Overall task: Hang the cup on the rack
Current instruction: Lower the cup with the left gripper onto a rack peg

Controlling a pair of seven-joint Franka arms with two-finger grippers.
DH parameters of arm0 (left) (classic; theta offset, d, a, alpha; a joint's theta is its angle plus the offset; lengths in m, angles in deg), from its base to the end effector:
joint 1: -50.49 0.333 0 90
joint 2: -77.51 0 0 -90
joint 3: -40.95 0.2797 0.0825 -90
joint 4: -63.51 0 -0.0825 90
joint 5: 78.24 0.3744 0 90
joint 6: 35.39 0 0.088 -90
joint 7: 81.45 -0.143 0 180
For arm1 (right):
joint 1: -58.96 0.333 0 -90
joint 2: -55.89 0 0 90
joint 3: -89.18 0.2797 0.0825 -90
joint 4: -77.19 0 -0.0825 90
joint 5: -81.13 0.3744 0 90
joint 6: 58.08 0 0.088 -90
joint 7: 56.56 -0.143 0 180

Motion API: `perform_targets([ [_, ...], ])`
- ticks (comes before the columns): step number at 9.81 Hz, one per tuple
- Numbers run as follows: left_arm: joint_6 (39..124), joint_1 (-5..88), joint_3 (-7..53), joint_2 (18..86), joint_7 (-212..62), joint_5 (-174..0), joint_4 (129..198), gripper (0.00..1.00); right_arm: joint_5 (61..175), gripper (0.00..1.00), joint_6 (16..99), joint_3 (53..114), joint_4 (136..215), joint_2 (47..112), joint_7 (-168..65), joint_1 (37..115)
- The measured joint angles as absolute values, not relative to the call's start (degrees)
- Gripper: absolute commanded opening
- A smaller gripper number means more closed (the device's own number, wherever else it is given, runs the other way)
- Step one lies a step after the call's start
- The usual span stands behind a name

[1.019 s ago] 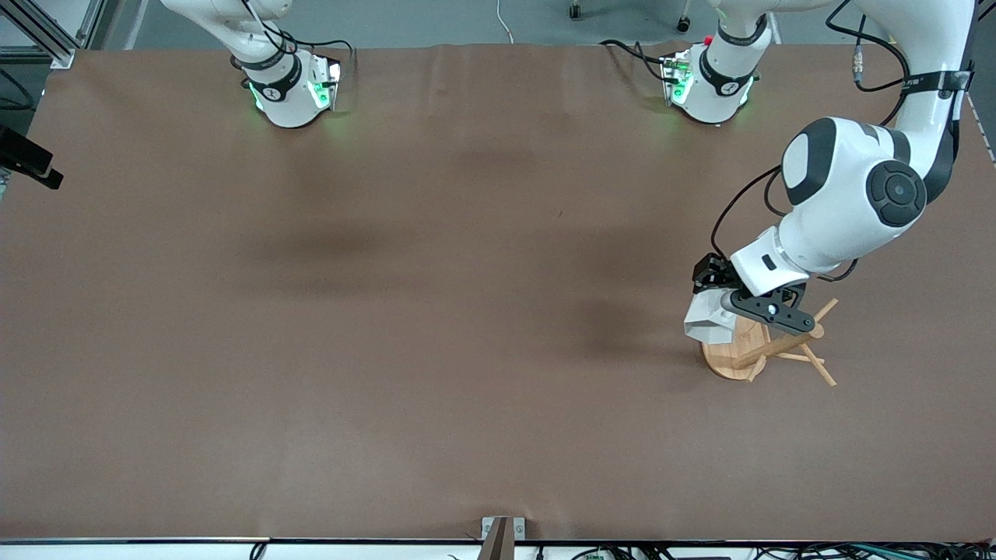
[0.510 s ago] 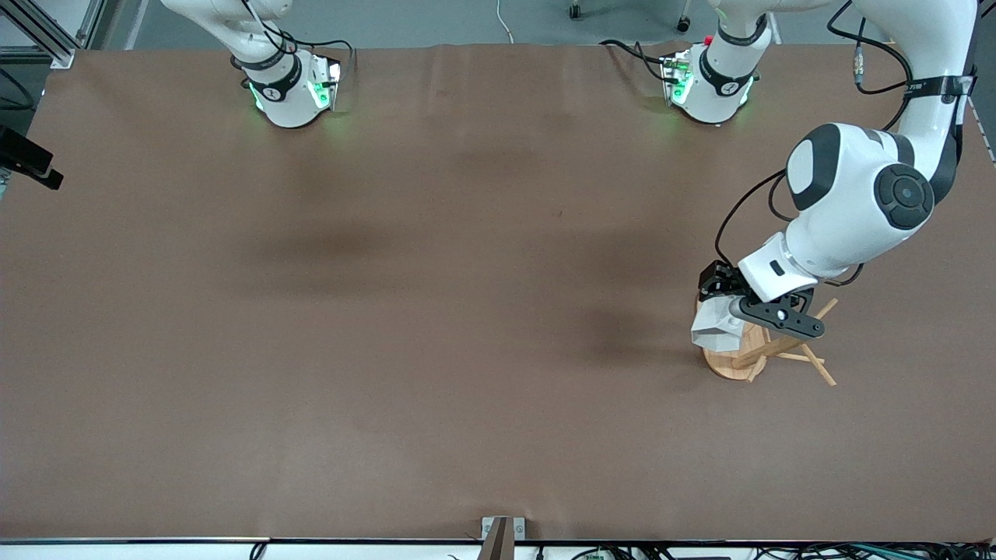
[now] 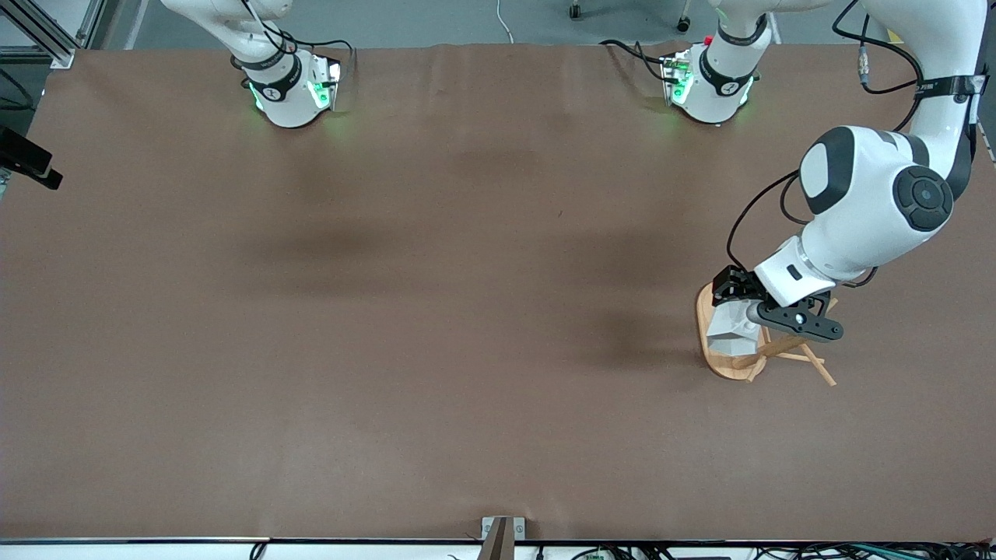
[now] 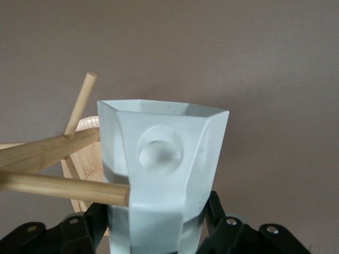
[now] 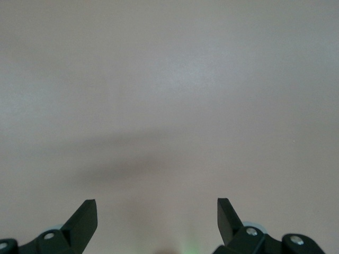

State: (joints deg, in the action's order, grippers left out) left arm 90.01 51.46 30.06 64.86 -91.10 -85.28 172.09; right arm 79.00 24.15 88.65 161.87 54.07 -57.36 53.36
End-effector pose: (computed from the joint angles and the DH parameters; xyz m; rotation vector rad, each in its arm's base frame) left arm 0.5932 -0.1092 0.3311 2.9685 -0.4002 0.1128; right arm 0.5176 -0.0614 0.5997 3.0994 -0.1952 -0.0197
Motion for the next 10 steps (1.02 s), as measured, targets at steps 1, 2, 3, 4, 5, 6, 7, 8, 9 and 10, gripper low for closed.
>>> perform_targets([
  [1,90.0,51.5,30.1,64.7,-91.1,-85.3,172.1,0.01,79.0,1.0,24.2,88.6,161.9,54.1,-57.4,53.3],
  [2,90.0,51.5,30.2,64.6,-91.1,-85.3,172.1,0.01,79.0,1.0,24.2,88.6,161.9,54.1,-57.4,53.3],
  [3,90.0,51.5,30.5,64.4,-91.1,-85.3,172.1,0.02,79.0,1.0,24.2,88.6,161.9,54.1,-57.4,53.3],
  [4,90.3,51.5,30.8,64.2,-91.1,-85.5,172.1,0.03,79.0,1.0,24.2,88.6,161.9,54.1,-57.4,53.3],
  [5,90.8,51.5,30.8,64.0,-91.1,-86.0,172.1,0.04,79.0,1.0,24.2,88.6,161.9,54.1,-57.4,53.3],
  [6,91.0,51.5,30.8,63.8,-91.1,-86.2,172.1,0.04,79.0,1.0,24.2,88.6,161.9,54.1,-57.4,53.3],
  [7,91.0,51.5,30.8,63.6,-91.1,-86.2,172.1,0.05,79.0,1.0,24.2,88.6,161.9,54.1,-57.4,53.3],
  [8,91.0,51.5,30.8,63.6,-91.1,-86.3,172.1,0.05,79.0,1.0,24.2,88.6,161.9,54.1,-57.4,53.3],
  [9,91.0,51.5,30.8,63.6,-91.1,-86.3,172.1,0.06,79.0,1.0,24.2,88.6,161.9,54.1,-57.4,53.3],
  [10,91.0,51.5,30.9,63.6,-91.1,-86.3,172.1,0.09,79.0,1.0,24.2,88.6,161.9,54.1,-57.4,53.3],
])
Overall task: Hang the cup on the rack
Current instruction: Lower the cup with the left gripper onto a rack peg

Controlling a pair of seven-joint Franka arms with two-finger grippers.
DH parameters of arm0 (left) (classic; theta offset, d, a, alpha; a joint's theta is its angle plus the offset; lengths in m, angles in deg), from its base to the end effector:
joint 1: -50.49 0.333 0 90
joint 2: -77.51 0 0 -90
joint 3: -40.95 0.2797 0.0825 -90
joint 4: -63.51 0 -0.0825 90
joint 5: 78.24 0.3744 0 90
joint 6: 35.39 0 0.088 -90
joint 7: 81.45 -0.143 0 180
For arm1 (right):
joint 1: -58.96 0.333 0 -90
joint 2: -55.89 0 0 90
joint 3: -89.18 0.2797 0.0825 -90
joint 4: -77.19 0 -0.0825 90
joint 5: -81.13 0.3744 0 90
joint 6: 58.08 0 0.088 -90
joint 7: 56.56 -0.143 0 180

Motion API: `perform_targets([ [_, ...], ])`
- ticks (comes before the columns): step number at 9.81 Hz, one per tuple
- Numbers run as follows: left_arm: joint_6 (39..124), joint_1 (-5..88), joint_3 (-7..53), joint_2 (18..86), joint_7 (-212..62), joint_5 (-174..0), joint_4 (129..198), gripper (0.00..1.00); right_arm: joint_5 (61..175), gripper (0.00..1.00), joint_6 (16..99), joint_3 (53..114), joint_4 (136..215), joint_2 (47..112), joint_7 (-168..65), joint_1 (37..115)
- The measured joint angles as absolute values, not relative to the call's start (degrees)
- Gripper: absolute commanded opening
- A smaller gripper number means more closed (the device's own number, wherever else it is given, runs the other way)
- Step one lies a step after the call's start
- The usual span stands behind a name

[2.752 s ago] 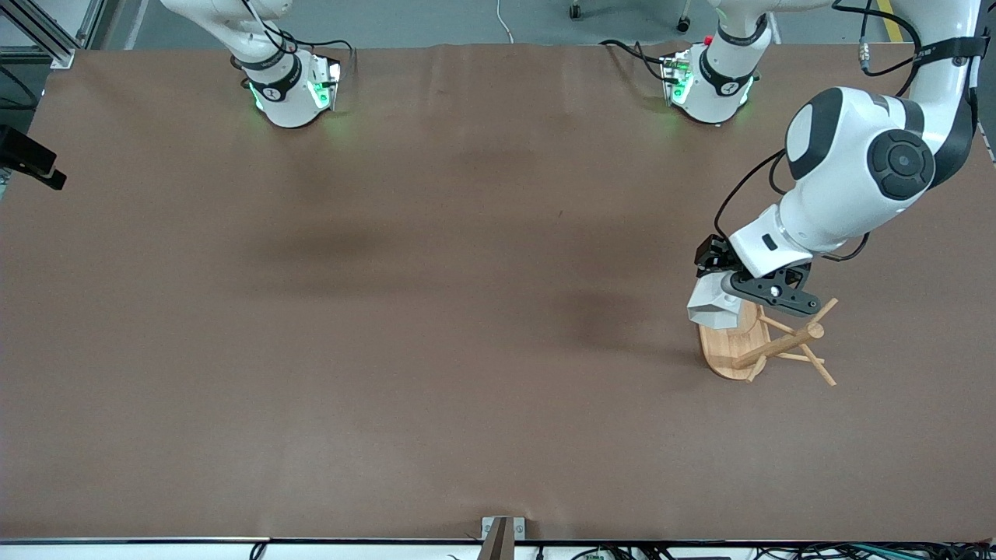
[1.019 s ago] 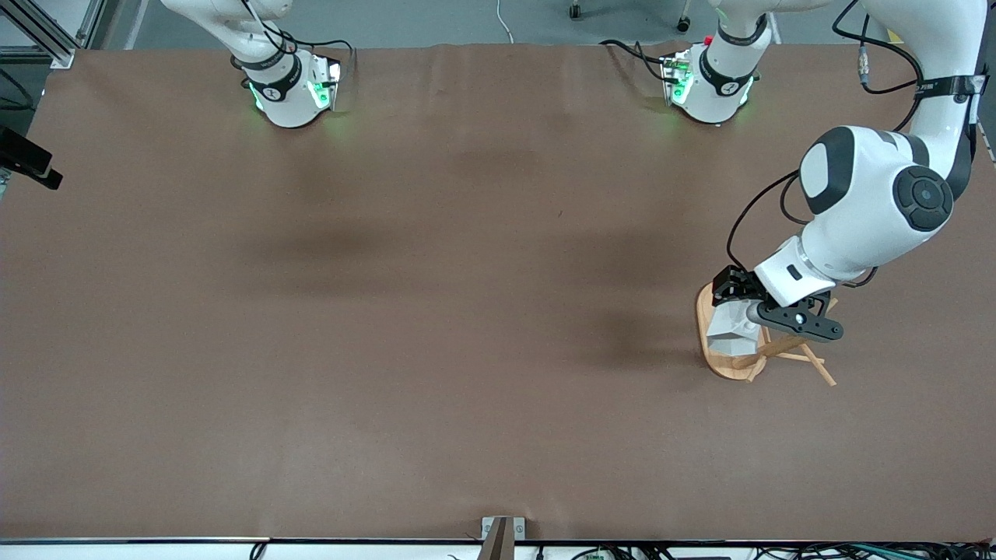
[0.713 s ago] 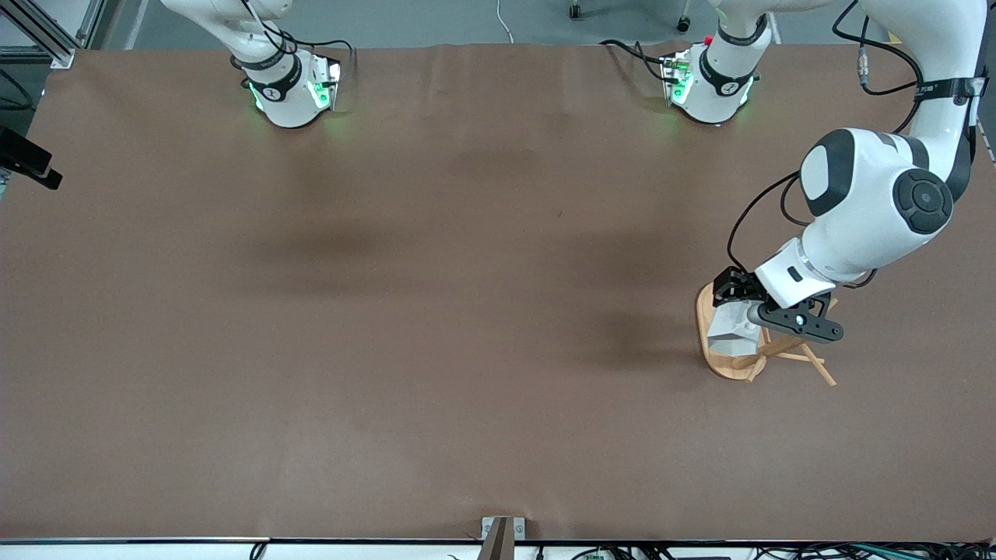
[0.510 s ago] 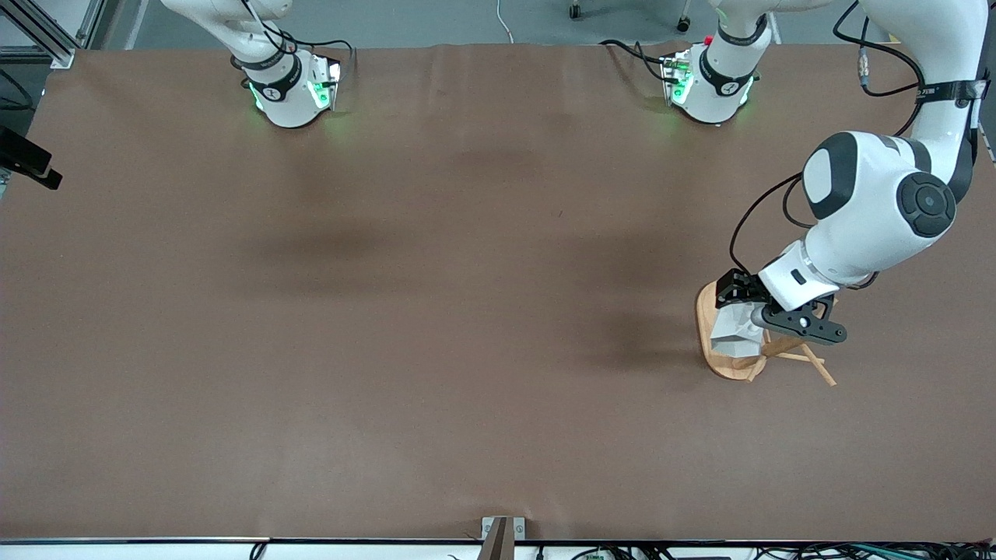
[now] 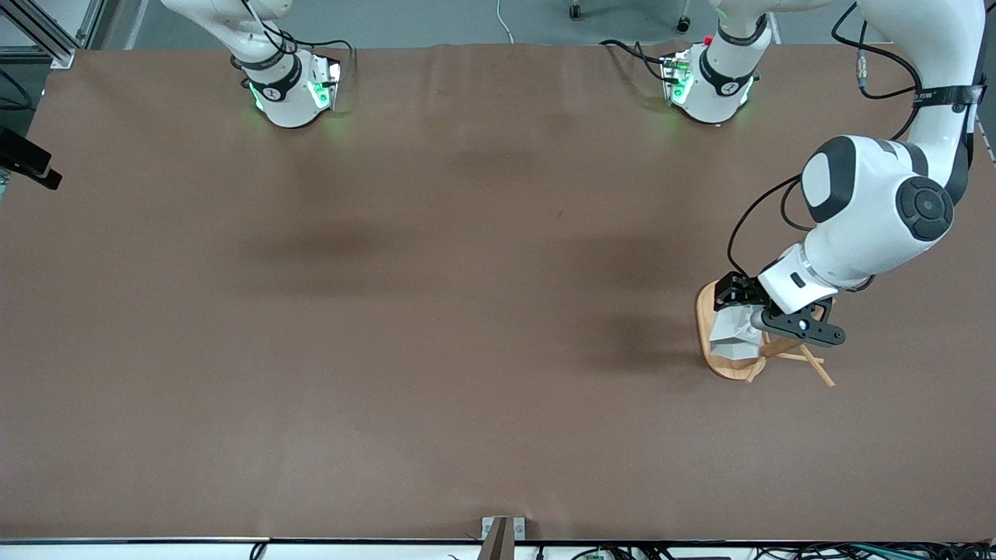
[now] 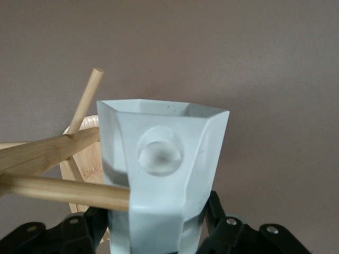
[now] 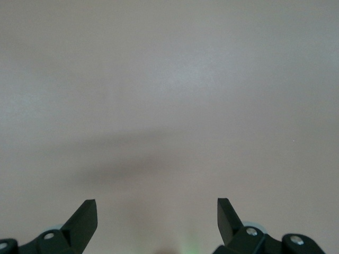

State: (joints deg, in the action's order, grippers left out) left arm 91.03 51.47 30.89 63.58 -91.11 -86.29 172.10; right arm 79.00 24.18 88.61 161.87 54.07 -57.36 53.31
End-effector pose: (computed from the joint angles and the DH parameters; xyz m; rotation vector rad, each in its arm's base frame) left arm 0.5968 -0.1018 0.3193 2.9607 -0.3584 0.1062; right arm 0.5176 -0.0622 0.5998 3.0992 -0.1976 -0.0189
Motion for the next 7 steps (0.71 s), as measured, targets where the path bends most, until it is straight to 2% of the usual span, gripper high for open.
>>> perform_targets([
  [1,91.0,51.5,31.1,63.6,-91.1,-86.3,172.1,0.15,79.0,1.0,24.2,88.6,161.9,54.1,-57.4,53.3],
  [3,91.0,51.5,31.5,63.6,-91.1,-86.3,172.1,0.34,79.0,1.0,24.2,88.6,161.9,54.1,-57.4,53.3],
  [4,91.0,51.5,31.5,63.6,-91.1,-86.3,172.1,0.36,79.0,1.0,24.2,88.6,161.9,54.1,-57.4,53.3],
  [5,91.0,51.5,31.5,63.6,-91.1,-86.4,172.1,0.43,79.0,1.0,24.2,88.6,161.9,54.1,-57.4,53.3],
  [7,91.1,51.5,31.5,63.6,-91.1,-86.4,172.1,0.82,79.0,1.0,24.2,88.6,161.9,54.1,-57.4,53.3],
])
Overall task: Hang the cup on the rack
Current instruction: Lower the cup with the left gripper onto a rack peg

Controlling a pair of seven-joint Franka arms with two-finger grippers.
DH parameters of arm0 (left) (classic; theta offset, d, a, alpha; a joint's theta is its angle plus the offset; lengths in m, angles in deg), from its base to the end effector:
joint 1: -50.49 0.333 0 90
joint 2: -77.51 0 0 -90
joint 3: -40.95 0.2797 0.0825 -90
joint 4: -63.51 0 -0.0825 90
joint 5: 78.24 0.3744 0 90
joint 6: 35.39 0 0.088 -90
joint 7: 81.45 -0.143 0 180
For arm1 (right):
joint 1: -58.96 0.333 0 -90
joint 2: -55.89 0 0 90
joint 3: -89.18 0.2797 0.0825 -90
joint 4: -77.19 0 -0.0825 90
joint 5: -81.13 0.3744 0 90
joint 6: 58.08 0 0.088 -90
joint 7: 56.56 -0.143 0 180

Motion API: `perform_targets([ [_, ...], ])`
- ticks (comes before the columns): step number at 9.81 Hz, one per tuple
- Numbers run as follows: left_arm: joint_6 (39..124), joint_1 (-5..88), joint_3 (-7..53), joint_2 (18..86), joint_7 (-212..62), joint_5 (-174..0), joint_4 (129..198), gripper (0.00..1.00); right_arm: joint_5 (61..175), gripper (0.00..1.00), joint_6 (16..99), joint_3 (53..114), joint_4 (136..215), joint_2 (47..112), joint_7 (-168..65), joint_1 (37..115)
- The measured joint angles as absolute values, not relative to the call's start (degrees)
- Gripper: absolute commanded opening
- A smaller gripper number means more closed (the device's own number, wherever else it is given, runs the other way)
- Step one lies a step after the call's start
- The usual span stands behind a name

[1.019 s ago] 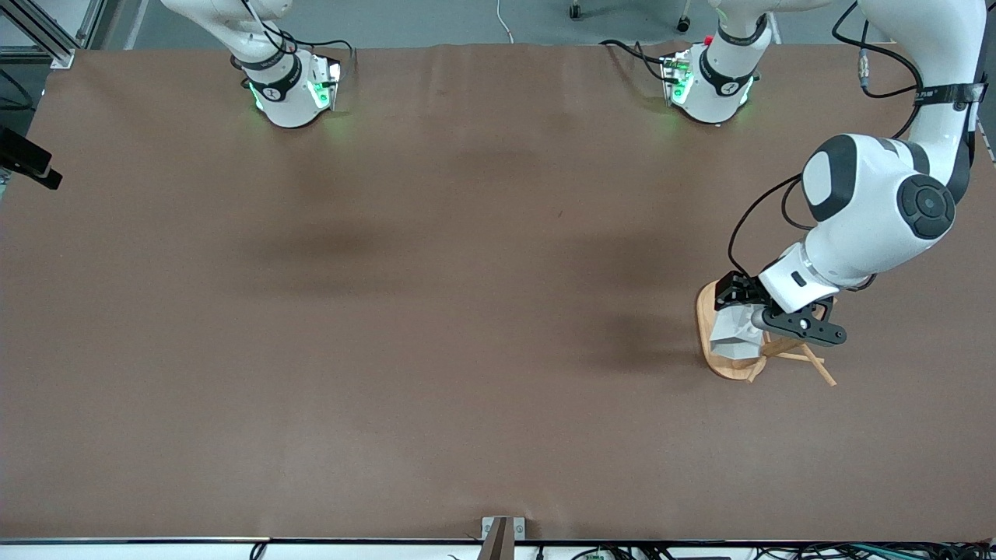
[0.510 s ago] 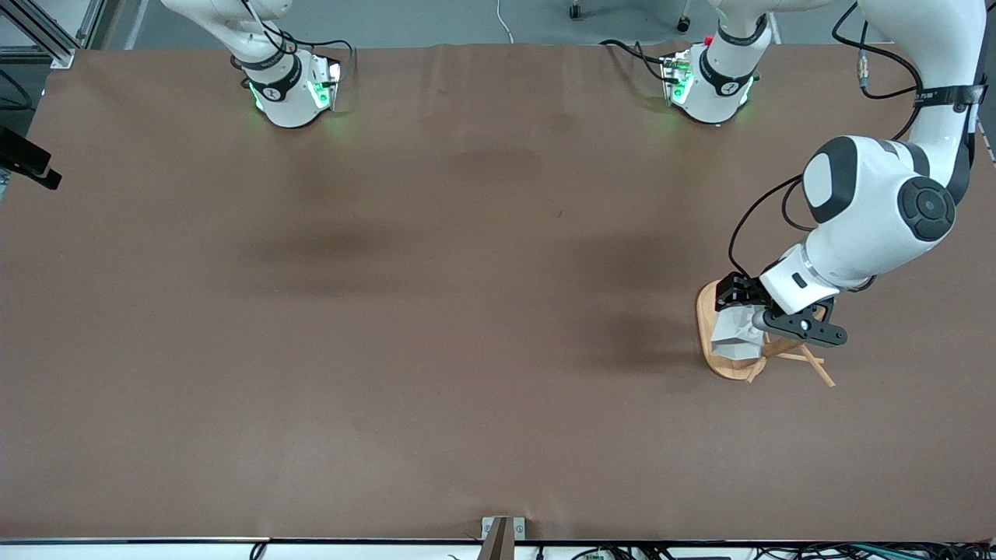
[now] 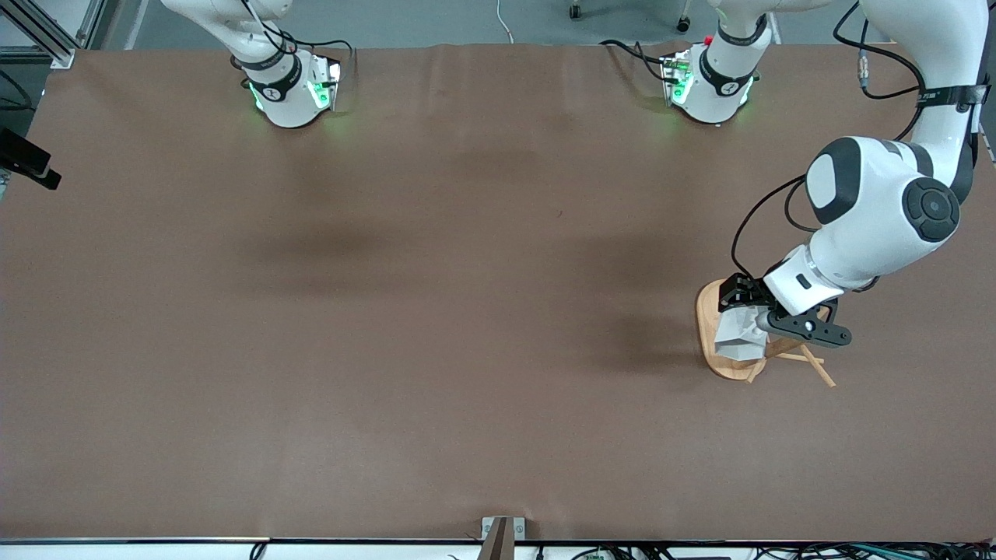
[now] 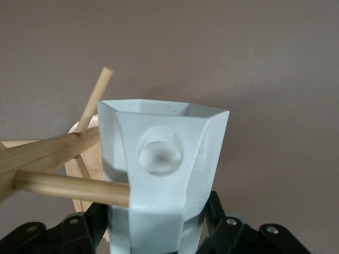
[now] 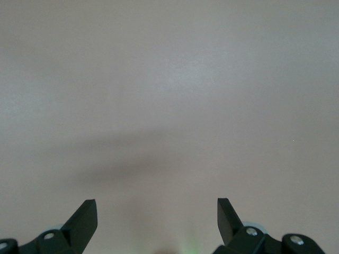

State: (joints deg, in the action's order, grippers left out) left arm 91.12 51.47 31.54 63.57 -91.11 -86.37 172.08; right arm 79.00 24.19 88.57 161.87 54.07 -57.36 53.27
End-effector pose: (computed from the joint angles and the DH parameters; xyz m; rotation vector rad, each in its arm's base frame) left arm 0.5982 -0.0952 0.3192 2.9646 -0.3411 0.1096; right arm 0.5175 -0.0630 0.5998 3.0991 -0.1997 -0.0187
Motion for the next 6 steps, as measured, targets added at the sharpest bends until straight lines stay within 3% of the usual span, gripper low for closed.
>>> perform_targets([
  [1,91.3,51.5,31.5,63.6,-91.1,-86.4,172.0,0.96,79.0,1.0,24.2,88.6,161.9,54.1,-57.4,53.3],
  [2,91.4,51.5,31.5,63.6,-91.1,-86.4,171.8,1.0,79.0,1.0,24.2,88.6,161.9,54.1,-57.4,53.3],
  [6,91.5,51.5,31.5,64.2,-91.1,-86.4,171.2,1.0,79.0,1.0,24.2,88.6,161.9,54.1,-57.4,53.2],
])
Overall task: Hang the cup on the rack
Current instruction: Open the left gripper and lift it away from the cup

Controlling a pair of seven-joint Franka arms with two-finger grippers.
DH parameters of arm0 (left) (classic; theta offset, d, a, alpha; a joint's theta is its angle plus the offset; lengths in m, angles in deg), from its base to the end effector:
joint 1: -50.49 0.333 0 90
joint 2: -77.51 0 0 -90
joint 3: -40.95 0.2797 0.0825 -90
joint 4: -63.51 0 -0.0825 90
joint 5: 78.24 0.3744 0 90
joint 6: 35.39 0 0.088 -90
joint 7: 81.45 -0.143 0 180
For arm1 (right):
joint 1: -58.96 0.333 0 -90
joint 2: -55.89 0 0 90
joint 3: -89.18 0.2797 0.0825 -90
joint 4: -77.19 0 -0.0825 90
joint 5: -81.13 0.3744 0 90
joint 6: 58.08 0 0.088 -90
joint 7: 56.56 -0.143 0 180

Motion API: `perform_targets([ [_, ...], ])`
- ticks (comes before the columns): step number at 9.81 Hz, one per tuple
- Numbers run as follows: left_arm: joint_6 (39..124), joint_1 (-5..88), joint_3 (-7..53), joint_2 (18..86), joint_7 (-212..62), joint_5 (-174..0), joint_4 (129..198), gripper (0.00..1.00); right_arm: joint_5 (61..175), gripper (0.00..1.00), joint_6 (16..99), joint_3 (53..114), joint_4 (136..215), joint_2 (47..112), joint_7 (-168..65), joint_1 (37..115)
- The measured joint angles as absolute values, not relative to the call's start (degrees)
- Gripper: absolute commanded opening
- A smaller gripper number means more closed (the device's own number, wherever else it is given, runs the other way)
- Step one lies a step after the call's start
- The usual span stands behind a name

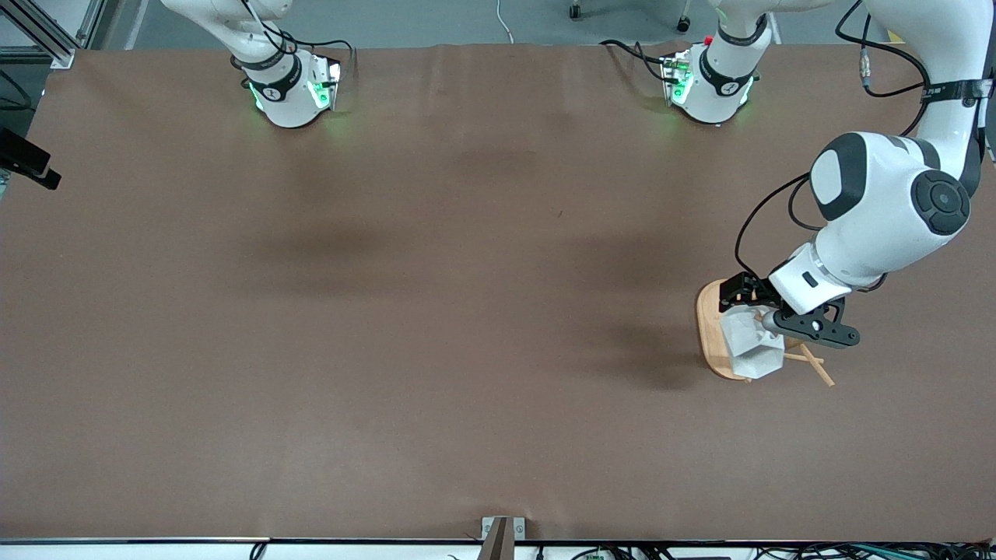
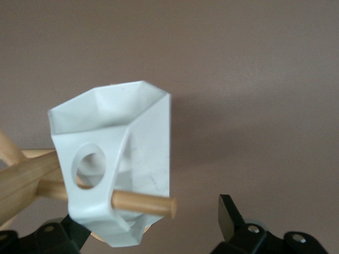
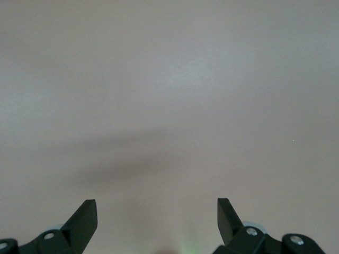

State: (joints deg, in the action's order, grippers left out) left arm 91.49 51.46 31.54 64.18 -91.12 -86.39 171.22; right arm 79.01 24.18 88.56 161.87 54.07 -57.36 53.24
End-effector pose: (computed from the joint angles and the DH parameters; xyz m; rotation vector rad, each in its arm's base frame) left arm 0.6030 -0.0956 0.3332 2.9634 -0.3426 0.1575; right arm 0.5175 -0.0633 0.5998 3.0992 -0.2008 -0.0190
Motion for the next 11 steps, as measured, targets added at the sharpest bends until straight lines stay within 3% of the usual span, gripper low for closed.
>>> perform_targets([
  [5,89.5,50.5,31.4,66.8,-90.5,-86.5,169.9,1.0,79.1,1.0,24.2,88.5,161.9,54.1,-57.4,53.2],
  [8,80.2,50.0,31.4,74.5,-85.4,-86.2,168.5,1.0,79.2,1.0,24.2,88.5,161.9,54.1,-57.4,53.2],
  [11,69.1,50.0,34.2,77.5,-86.0,-81.7,162.5,1.0,79.7,1.0,24.4,88.5,161.9,54.1,-57.4,53.2],
])
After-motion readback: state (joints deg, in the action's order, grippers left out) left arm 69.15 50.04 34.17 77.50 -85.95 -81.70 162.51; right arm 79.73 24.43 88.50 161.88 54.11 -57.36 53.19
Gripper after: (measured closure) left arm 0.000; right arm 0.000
